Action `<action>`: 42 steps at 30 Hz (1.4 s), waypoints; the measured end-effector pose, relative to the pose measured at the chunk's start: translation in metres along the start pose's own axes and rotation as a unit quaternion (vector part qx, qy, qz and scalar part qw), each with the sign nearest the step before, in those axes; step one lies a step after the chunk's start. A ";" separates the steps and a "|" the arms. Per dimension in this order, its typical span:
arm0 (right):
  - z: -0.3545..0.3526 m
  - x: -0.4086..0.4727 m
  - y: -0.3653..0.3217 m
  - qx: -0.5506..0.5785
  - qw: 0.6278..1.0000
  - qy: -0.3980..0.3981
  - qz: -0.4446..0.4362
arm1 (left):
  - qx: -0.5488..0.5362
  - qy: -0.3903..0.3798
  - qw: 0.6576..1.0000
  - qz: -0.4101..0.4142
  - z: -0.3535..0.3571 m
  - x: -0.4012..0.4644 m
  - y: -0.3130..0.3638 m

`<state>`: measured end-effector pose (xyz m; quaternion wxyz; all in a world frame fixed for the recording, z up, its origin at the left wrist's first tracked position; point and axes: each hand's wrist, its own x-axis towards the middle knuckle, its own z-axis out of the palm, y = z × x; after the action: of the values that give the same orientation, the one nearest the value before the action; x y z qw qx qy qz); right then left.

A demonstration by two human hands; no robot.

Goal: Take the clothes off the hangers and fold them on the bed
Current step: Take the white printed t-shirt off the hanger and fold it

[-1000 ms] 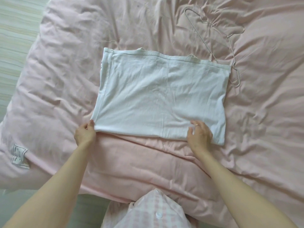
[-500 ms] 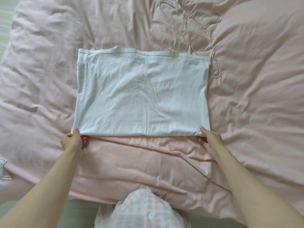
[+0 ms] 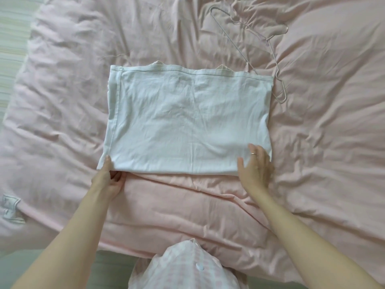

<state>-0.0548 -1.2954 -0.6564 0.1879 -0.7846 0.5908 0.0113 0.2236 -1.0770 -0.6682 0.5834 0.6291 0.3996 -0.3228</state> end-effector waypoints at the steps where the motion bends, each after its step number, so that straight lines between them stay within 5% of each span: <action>1: 0.008 -0.004 -0.014 -0.007 0.998 -0.015 -0.063 | -0.005 -0.010 1.000 -0.005 -0.001 -0.001 0.000; 5: 0.028 -0.023 -0.065 -0.030 0.971 -0.133 -0.197 | -0.014 -0.001 0.998 0.054 0.005 -0.012 -0.006; 9: 0.049 -0.030 -0.079 -0.019 0.959 -0.237 -0.151 | 0.003 -0.009 0.990 0.139 0.009 -0.025 -0.002; 12: 0.043 -0.028 -0.085 0.254 0.939 -0.231 0.010 | 0.048 -0.063 0.974 0.214 0.020 -0.041 0.003; 14: 0.024 -0.021 -0.083 0.486 0.828 -0.214 0.178 | 0.105 -0.107 0.947 0.285 0.035 -0.056 0.001; 16: 0.002 -0.010 -0.071 0.600 0.715 -0.239 0.268 | 0.178 -0.144 0.901 0.369 0.059 -0.078 -0.005; 18: -0.015 0.002 -0.052 0.653 0.653 -0.241 0.300 | 0.227 -0.183 0.849 0.440 0.087 -0.104 -0.018; 24: -0.050 0.025 0.016 0.689 0.628 -0.196 0.304 | 0.403 -0.332 0.637 0.567 0.151 -0.171 -0.097; 27: -0.051 0.032 0.042 0.684 0.628 -0.205 0.309 | 0.556 -0.440 0.507 0.489 0.162 -0.170 -0.143; 29: -0.044 0.035 0.056 0.651 0.659 -0.229 0.299 | 0.648 -0.453 0.450 0.415 0.160 -0.162 -0.165; 37: -0.014 0.032 0.071 0.493 0.809 -0.117 0.299 | 0.618 -0.282 0.537 0.499 0.120 -0.101 -0.142; 40: -0.020 0.035 0.066 0.492 0.836 -0.087 0.226 | 0.572 -0.177 0.613 0.516 0.111 -0.088 -0.127; 42: -0.020 0.037 0.068 0.454 0.867 -0.069 0.193 | 0.554 -0.144 0.696 0.434 0.110 -0.082 -0.122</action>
<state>-0.1113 -1.3512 -0.6654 0.5579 -0.4801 0.6558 -0.1680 0.0839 -1.1967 -0.6669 0.2550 0.8877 -0.2582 -0.2833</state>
